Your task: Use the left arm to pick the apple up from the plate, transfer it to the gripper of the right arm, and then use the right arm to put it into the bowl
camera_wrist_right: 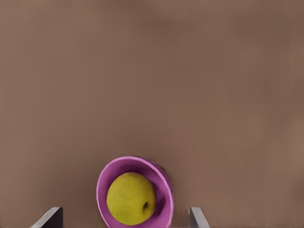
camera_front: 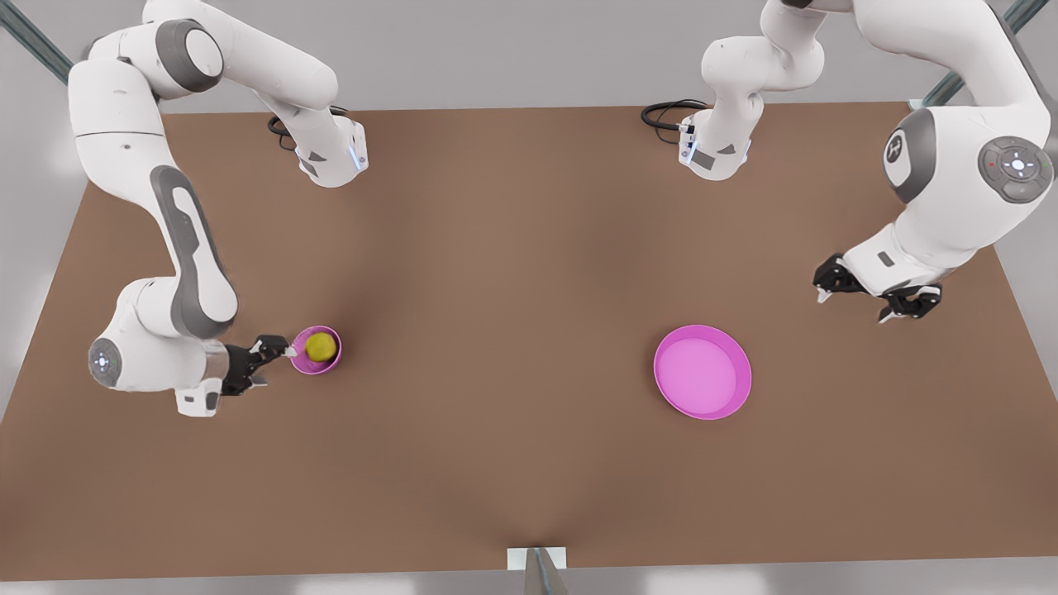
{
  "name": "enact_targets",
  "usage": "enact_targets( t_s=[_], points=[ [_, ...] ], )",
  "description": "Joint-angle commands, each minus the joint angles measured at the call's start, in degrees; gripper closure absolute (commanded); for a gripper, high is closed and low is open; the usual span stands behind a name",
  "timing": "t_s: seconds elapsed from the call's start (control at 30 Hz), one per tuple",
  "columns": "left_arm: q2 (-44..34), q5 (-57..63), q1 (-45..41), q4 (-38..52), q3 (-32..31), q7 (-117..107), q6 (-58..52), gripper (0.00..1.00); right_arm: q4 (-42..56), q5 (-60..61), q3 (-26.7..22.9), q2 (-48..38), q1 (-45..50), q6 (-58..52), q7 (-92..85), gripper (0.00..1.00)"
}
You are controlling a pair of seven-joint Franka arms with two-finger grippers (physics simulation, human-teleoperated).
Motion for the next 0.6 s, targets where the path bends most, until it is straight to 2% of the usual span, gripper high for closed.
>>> enact_targets(
  t_s=[0.0,0.03,0.07,0.17,0.2,0.23,0.27,0.3,0.4,0.43,0.47,0.57],
  points=[
    [-0.10,-0.12,0.42,0.07,0.03,-18.93,-0.17,0.00,8.39,-4.38,0.20,-0.90,2.89,-13.27,17.07,0.00],
    [-1.15,-1.96,1.39,-0.19,0.11,-18.06,-0.61,0.00,13.67,-9.65,0.20,-4.06,7.19,-16.36,25.25,0.00],
    [-3.34,-3.29,2.70,-0.10,0.20,-15.07,-3.86,0.00,13.86,-10.98,0.20,-9.59,8.78,-18.29,29.48,0.00],
    [-3.61,-2.76,2.71,0.34,0.20,-14.89,-3.69,0.00,12.89,-10.46,1.69,-17.25,6.77,-20.59,35.03,0.00],
    [-3.44,-2.76,2.44,0.77,0.20,-14.72,-3.69,0.00,8.52,-9.67,-0.67,-21.97,7.20,-20.50,35.12,0.00],
    [-3.44,-2.76,2.35,0.78,0.20,-14.71,-3.78,0.00,5.42,-7.56,-12.25,-26.39,15.71,-19.80,36.34,0.00],
    [-3.26,-2.76,2.35,0.78,0.20,-14.71,-3.78,0.00,5.07,-7.20,-31.41,-27.80,33.19,-20.94,41.27,0.00],
    [-3.00,-2.67,2.27,0.78,0.12,-14.80,-3.86,0.00,4.98,-7.20,-35.05,-27.10,36.47,-21.03,41.62,0.00],
    [-3.00,-2.68,2.27,0.78,0.11,-14.80,-3.86,0.00,5.24,-6.24,-35.22,-25.96,35.69,-20.59,40.83,0.00],
    [-2.74,-2.59,2.35,0.86,0.11,-14.89,-3.86,0.00,5.24,-4.92,-31.20,-25.26,30.96,-20.41,40.83,0.00],
    [-2.47,-2.59,2.27,1.39,0.11,-14.89,-3.86,0.00,5.42,-4.92,-29.33,-25.08,29.79,-20.41,40.83,0.00],
    [-0.71,-2.59,2.18,2.36,0.03,-14.89,-3.86,0.00,5.86,-5.01,-29.42,-24.46,29.88,-20.50,40.74,0.00]
  ],
)
